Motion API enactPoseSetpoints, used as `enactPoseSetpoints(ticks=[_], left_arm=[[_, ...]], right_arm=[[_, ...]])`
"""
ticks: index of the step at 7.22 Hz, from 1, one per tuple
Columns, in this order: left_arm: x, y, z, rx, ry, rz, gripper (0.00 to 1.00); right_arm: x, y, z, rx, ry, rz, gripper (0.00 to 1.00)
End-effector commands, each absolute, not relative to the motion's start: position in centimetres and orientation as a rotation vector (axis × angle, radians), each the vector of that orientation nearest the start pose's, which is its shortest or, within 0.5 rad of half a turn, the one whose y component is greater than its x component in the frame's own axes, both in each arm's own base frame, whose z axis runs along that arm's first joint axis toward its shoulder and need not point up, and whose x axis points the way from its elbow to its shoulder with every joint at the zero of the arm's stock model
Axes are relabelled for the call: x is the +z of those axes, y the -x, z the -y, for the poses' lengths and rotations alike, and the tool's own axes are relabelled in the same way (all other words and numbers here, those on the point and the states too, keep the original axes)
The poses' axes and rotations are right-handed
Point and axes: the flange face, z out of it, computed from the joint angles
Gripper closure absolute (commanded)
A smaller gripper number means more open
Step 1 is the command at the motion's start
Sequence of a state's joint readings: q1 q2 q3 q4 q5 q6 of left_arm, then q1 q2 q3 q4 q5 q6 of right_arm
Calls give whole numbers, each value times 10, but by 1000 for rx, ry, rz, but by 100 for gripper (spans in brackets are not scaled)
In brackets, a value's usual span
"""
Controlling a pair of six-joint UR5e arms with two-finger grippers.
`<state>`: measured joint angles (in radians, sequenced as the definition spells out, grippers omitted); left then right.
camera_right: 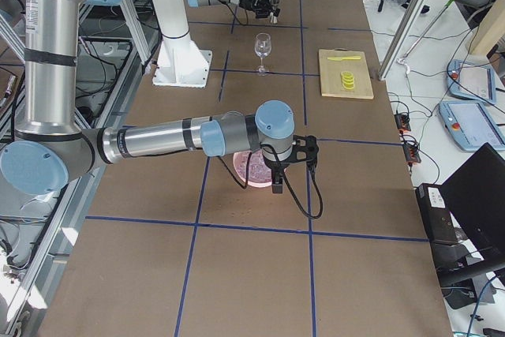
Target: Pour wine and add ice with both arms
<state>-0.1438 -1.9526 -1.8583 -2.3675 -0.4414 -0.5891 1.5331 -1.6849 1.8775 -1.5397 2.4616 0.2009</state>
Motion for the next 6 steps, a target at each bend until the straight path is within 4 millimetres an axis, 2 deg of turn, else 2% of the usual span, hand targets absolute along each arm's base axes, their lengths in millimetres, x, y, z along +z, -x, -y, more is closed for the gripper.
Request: enactPoseSetpoints(ticks=[1,2,6], left_arm=[[206,-507,279,-69,-1388,-535,100],[199,-516,275,-34,-1380,-510,100],[207,-531,271,54,-1380,-420,100]], right_arm=[[536,-36,449,53,-114,908,0],[531,-32,449,54,-113,910,0],[522,-19,449,44,-105,912,0]])
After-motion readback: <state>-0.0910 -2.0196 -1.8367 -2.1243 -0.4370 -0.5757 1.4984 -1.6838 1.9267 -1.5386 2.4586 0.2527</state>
